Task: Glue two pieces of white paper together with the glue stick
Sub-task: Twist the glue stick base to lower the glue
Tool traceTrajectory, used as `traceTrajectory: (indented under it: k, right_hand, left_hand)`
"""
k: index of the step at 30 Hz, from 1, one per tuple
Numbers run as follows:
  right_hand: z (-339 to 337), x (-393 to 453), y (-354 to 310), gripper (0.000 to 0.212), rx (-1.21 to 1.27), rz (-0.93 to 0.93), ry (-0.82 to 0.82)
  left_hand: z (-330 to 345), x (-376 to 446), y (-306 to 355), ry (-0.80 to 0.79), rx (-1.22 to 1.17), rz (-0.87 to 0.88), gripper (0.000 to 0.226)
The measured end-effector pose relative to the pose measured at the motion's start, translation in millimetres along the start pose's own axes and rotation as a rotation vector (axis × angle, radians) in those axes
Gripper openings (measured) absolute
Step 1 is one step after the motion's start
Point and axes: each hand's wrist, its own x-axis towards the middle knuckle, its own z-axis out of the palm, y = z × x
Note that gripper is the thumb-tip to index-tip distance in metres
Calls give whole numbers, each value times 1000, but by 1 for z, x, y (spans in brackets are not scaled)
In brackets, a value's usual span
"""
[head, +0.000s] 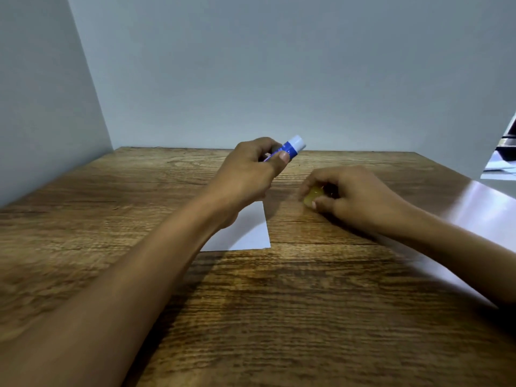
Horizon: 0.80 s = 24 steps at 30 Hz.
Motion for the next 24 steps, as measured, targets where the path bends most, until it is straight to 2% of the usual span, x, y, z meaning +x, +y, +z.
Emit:
traceTrajectory:
  k: [4, 6, 17, 24]
  right_hand:
    - [-11, 4, 3, 30, 427, 118, 323]
    - [-15, 4, -1, 31, 518, 98, 399]
    - [-13, -4, -19, 33, 448, -38, 262]
    - [-16, -11, -19, 20, 372, -65, 219]
  left_hand:
    - [0, 1, -2, -10, 28, -28, 15]
    - [1, 1, -3, -29, 39, -36, 17]
    - [2, -4, -1, -133, 86, -3, 21]
    - [7, -8, -3, -154, 124, 50, 24]
